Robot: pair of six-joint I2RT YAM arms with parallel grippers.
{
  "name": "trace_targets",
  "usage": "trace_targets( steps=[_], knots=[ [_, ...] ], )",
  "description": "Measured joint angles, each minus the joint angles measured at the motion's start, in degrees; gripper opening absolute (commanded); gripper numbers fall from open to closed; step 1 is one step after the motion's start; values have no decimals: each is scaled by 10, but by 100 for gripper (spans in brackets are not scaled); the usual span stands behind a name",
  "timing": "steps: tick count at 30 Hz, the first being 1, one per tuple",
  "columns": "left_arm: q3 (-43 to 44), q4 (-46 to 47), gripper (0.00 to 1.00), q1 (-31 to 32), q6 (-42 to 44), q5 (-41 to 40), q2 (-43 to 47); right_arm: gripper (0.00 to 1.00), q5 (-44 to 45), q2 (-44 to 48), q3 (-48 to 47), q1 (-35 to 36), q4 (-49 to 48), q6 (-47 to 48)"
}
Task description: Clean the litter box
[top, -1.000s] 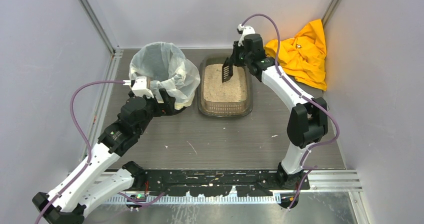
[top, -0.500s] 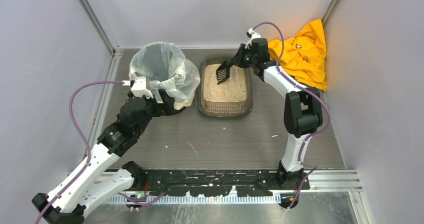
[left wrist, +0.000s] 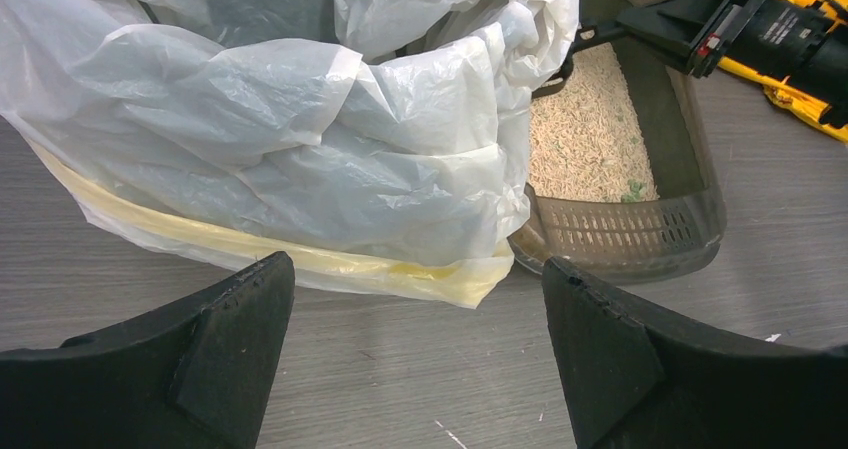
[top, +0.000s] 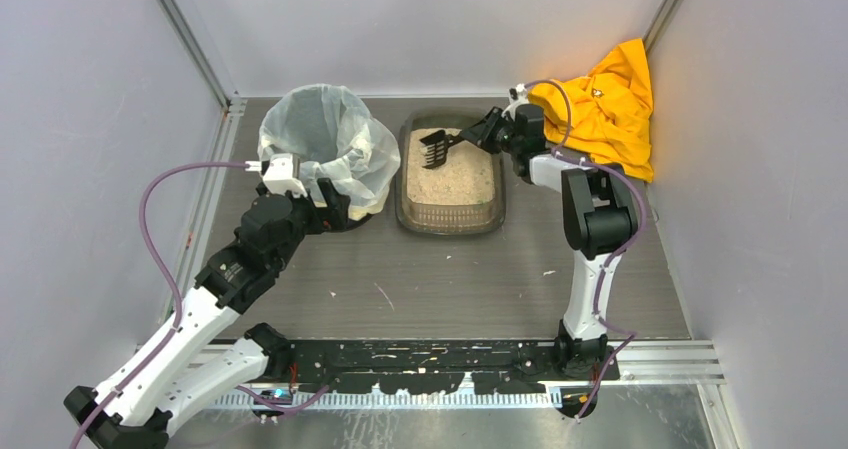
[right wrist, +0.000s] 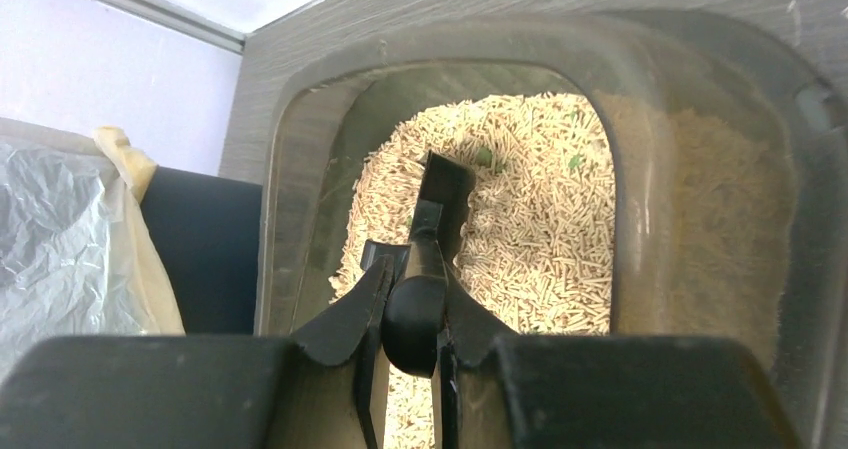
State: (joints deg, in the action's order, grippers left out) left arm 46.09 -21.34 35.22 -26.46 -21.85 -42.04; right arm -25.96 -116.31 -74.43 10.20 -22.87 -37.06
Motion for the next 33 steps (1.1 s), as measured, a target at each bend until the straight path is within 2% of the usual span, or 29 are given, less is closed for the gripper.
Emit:
trace_targets(
  steps=[4, 13, 20, 30, 33],
  knots=[
    [0, 0, 93, 0, 0, 5, -8, 1, -22, -17, 21, 0, -66, -43],
    [0, 0, 93, 0, 0, 7, -10, 1, -41, 1, 52, -13, -81, -57],
    [0, 2, 92, 0, 0, 9, -8, 1, -73, 47, 95, -62, -78, -82],
    [0, 2, 92, 0, 0, 14, -6, 1, -104, 72, 154, -116, -146, -138],
    [0, 1, 92, 0, 0, 13, 1, 1, -123, 85, 188, -144, -207, -175]
  ],
)
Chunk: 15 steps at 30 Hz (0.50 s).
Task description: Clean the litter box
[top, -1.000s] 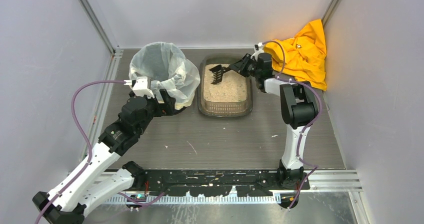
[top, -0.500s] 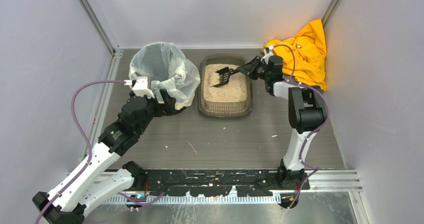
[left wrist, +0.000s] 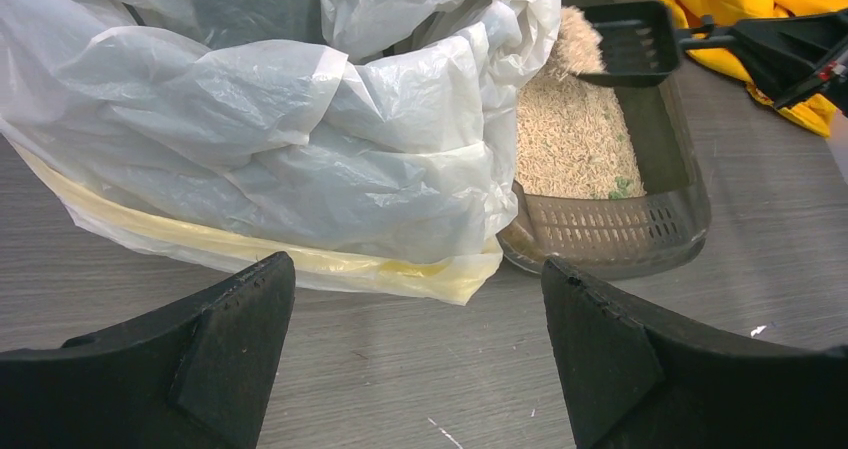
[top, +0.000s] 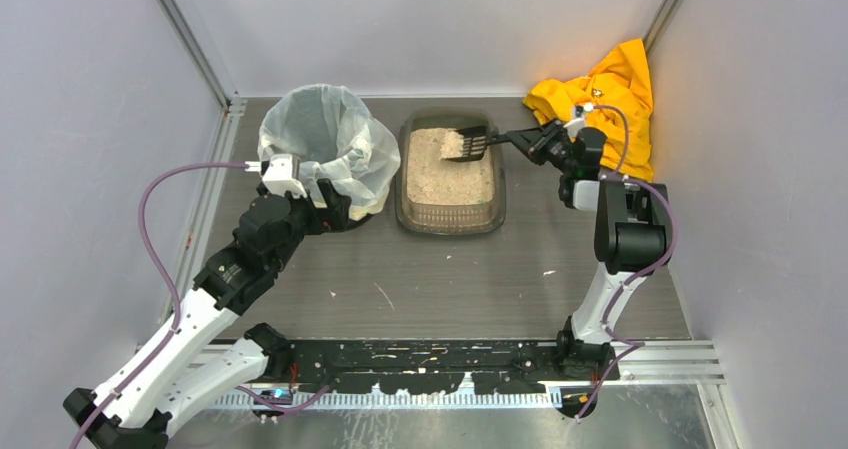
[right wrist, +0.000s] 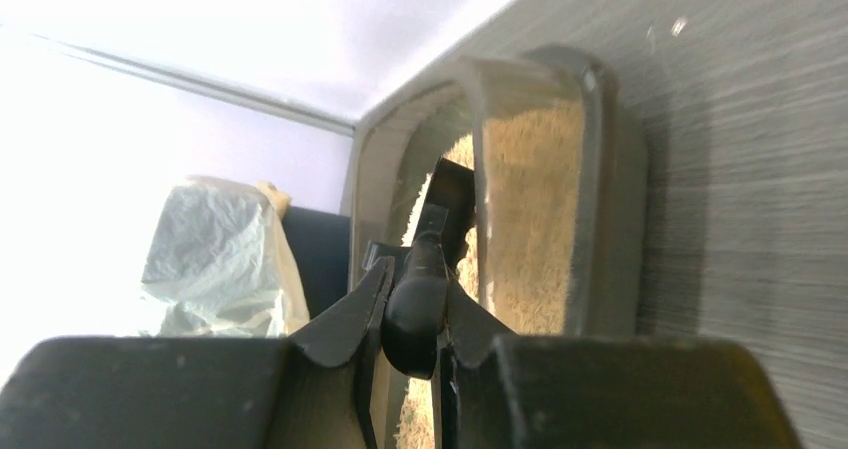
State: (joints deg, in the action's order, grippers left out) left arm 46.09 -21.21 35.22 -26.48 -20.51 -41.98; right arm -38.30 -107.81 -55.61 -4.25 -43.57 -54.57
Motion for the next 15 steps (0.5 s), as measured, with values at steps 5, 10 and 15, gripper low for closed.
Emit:
trace_targets(
  steps=[5, 10, 15],
  knots=[
    [0, 0, 92, 0, 0, 3, 1, 1, -23, -28, 35, -39, -191, -106],
    [0, 0, 92, 0, -1, 14, -6, 1, -44, -56, 64, -31, -285, -151],
    [0, 0, 92, 0, -1, 19, -6, 1, -55, -56, 73, -29, -314, -163]
  ],
)
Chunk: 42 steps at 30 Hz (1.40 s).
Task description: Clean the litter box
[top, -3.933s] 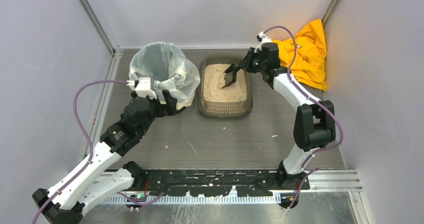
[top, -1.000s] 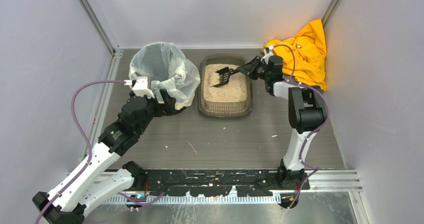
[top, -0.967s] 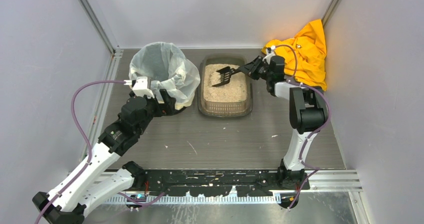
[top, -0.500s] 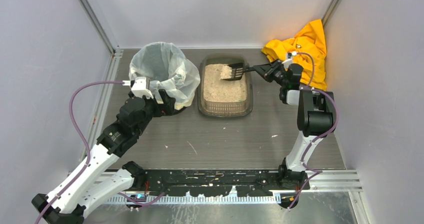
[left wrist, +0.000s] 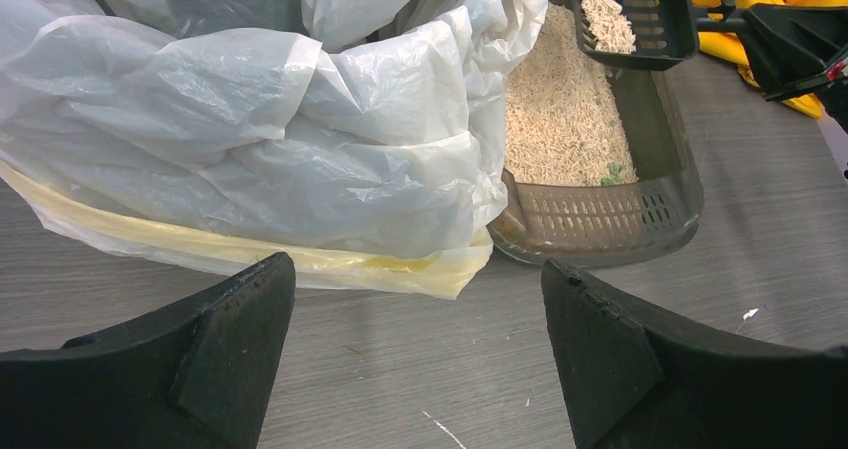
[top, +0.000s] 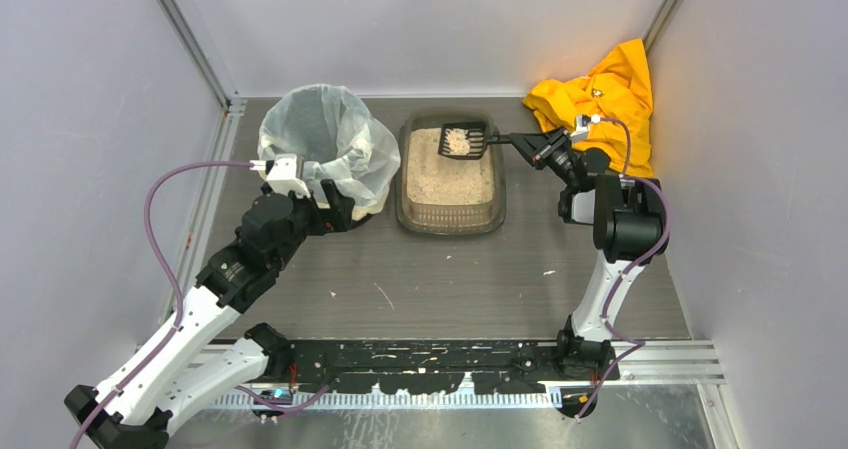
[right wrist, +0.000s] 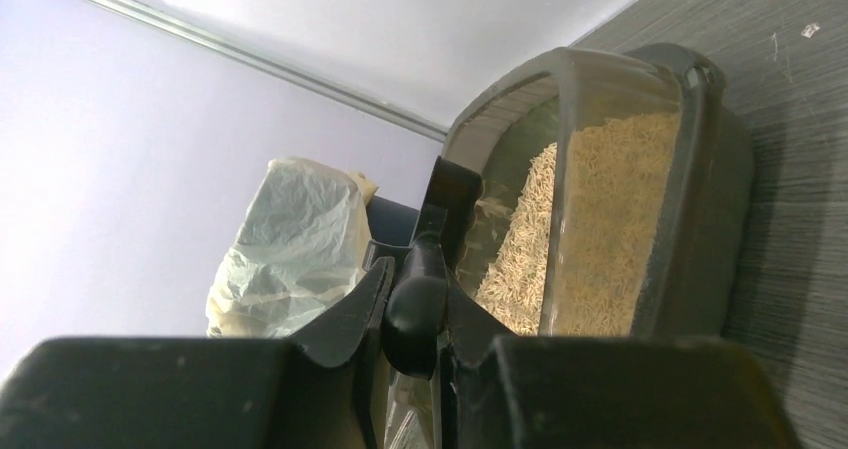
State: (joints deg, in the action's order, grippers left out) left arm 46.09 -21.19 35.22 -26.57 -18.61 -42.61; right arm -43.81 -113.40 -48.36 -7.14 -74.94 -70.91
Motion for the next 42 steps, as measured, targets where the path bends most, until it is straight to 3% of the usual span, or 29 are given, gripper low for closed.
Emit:
trace_targets(
  steps=[24, 42],
  knots=[
    [2, 0, 92, 0, 0, 4, 0, 1, -23, 26, 9, 32, -27, 44],
    [2, 7, 92, 0, 0, 2, -17, 1, 40, 20, 10, 33, -26, 37]
  ],
)
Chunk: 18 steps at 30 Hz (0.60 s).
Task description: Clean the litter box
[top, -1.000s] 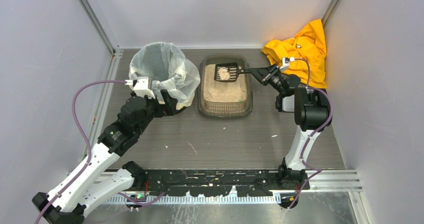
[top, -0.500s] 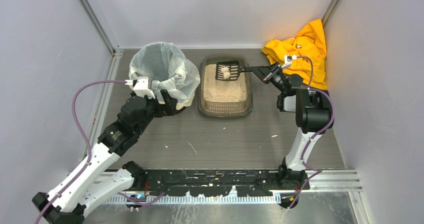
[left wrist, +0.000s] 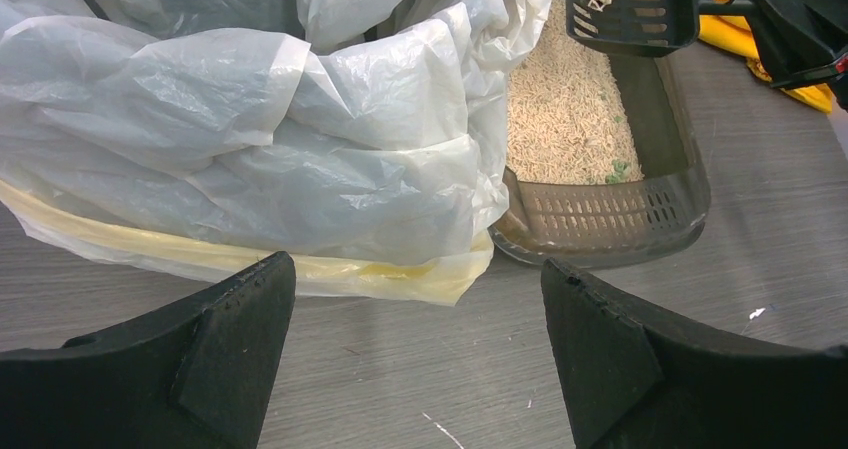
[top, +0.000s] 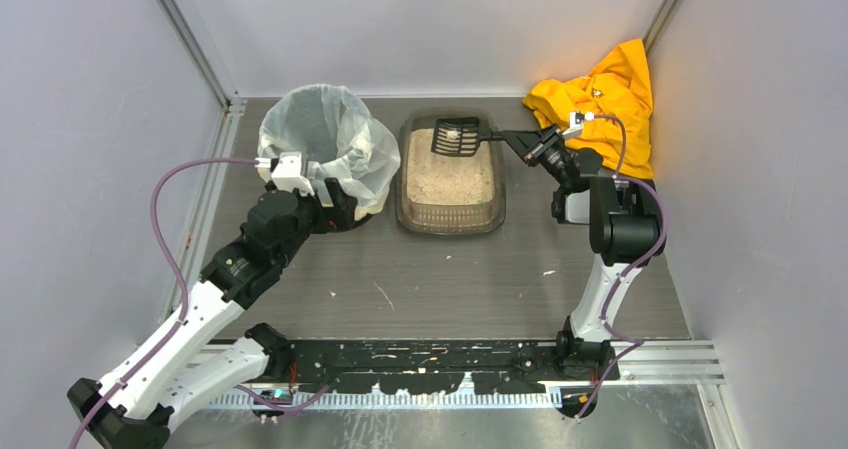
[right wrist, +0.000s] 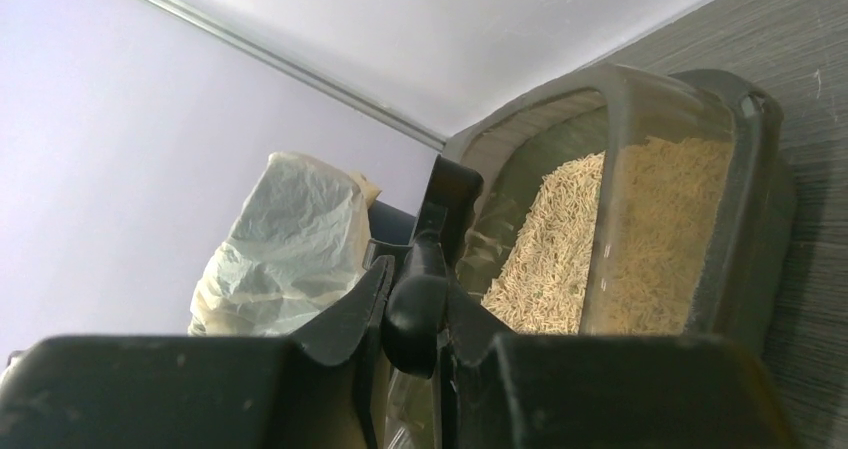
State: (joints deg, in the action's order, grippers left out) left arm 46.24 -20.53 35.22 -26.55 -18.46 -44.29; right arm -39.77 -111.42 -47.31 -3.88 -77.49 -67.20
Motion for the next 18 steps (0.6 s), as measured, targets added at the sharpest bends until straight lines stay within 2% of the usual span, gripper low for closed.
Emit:
trace_targets(
  steps=[11, 18],
  knots=[
    [0, 2, 92, 0, 0, -2, -5, 1, -5, -26, -13, 2, 32, 2],
    [0, 2, 92, 0, 0, -3, -4, 1, 19, 6, 3, 8, 127, 64]
  ],
)
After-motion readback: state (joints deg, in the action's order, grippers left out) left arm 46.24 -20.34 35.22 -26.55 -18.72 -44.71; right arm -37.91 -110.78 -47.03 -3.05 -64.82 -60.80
